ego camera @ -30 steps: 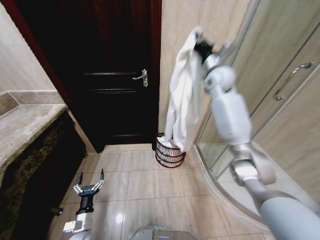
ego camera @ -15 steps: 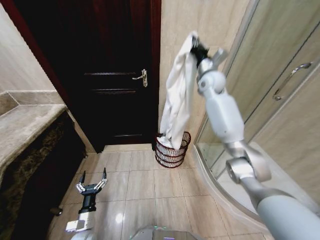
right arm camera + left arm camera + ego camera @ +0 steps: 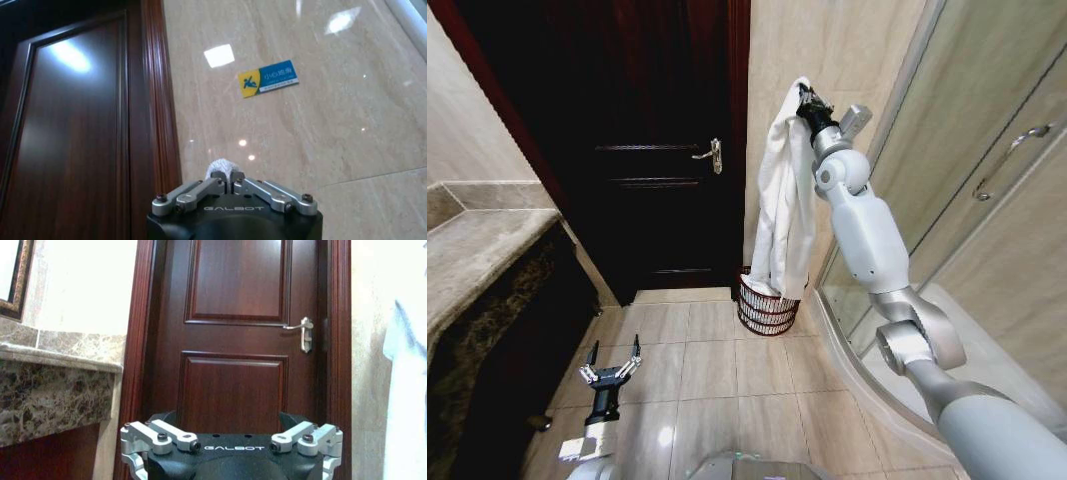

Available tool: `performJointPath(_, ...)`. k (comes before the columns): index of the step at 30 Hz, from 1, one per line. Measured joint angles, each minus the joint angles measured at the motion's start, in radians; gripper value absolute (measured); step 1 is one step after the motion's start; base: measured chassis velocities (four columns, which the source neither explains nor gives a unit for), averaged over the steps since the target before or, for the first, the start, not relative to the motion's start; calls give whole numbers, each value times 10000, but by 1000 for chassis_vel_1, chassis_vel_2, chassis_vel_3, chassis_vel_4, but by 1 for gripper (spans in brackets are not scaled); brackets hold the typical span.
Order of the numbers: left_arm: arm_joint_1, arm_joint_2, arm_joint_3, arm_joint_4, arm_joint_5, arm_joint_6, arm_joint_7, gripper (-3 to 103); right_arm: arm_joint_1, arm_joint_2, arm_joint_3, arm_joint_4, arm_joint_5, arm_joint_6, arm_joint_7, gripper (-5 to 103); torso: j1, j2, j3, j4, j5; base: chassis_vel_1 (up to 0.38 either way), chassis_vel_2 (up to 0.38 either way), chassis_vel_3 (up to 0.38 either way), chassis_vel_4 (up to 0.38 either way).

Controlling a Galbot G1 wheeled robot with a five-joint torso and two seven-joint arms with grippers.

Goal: Discard the used towel into the hamper.

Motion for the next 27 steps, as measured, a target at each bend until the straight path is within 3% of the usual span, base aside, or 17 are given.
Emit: performJointPath(27, -71, 303, -51, 28, -216, 138, 136, 100, 75, -376, 208, 402, -132, -436, 218, 2, 0, 0, -1, -2, 2, 0, 0, 0, 0)
